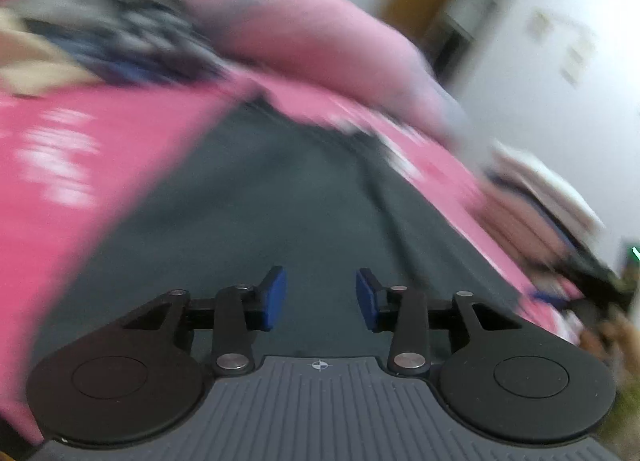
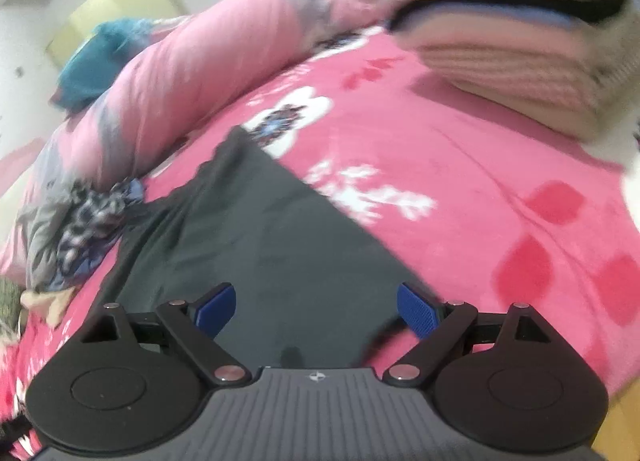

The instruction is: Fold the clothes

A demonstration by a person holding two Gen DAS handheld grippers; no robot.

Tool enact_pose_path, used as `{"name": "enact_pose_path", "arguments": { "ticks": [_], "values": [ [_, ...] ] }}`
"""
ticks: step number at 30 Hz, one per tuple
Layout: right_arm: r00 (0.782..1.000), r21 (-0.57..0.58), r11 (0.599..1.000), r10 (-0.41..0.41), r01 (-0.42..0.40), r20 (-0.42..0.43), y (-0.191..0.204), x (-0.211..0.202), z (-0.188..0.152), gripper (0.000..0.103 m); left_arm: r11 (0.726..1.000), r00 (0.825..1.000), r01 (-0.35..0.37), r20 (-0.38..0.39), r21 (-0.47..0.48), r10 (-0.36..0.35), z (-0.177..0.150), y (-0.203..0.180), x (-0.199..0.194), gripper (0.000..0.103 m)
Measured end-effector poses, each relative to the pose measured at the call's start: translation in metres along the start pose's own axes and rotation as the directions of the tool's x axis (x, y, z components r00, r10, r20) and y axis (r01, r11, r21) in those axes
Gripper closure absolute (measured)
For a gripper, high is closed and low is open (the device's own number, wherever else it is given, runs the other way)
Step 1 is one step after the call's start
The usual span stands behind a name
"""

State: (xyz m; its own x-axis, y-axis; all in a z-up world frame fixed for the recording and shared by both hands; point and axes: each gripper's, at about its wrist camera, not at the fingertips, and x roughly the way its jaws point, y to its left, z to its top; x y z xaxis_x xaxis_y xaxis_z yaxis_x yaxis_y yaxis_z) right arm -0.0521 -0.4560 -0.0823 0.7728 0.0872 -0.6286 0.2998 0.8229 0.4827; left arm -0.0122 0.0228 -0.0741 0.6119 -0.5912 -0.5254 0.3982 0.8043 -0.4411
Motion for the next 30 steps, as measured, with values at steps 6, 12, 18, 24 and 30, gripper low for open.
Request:
{"name": "enact_pose_path", "arguments": {
  "ticks": [6, 12, 18, 24, 30],
  "values": [
    [0.998, 0.186, 0.981, 0.064, -0.062, -0.008, -0.053, 0.001, 0.004, 0.021, 0.983, 0.989, 0.097, -0.126, 0.156, -0.078, -0.023, -0.061, 0.043, 0.064],
    [0.992, 0.208, 0.972, 0.120, -0.110, -0.036, -0.066, 0.018, 0.004, 0.029, 0.955, 0.987, 0.087, -0.154, 0.283, -0.044, -0.044, -0.091, 0.060, 0.064],
    [0.980, 0.144, 0.976, 0.176, -0.161, -0.093, -0.049, 0.030, 0.001, 0.099, 0.965, 0.988, 0.056, -0.154, 0.254, -0.016, -0.041, -0.090, 0.072, 0.064],
    [0.985, 0.161, 0.975, 0.140, -0.155, 0.102, -0.066, -0.020, 0.020, 0.100, 0.973, 0.984, 0.059, -0.174, 0.224, -0.019, -0.039, -0.079, 0.072, 0.064],
    [0.993, 0.246, 0.963, 0.092, -0.109, 0.077, -0.091, -0.019, 0.020, 0.100, 0.975, 0.982, 0.077, -0.186, 0.208, -0.038, -0.038, -0.071, 0.073, 0.064]
  ]
}}
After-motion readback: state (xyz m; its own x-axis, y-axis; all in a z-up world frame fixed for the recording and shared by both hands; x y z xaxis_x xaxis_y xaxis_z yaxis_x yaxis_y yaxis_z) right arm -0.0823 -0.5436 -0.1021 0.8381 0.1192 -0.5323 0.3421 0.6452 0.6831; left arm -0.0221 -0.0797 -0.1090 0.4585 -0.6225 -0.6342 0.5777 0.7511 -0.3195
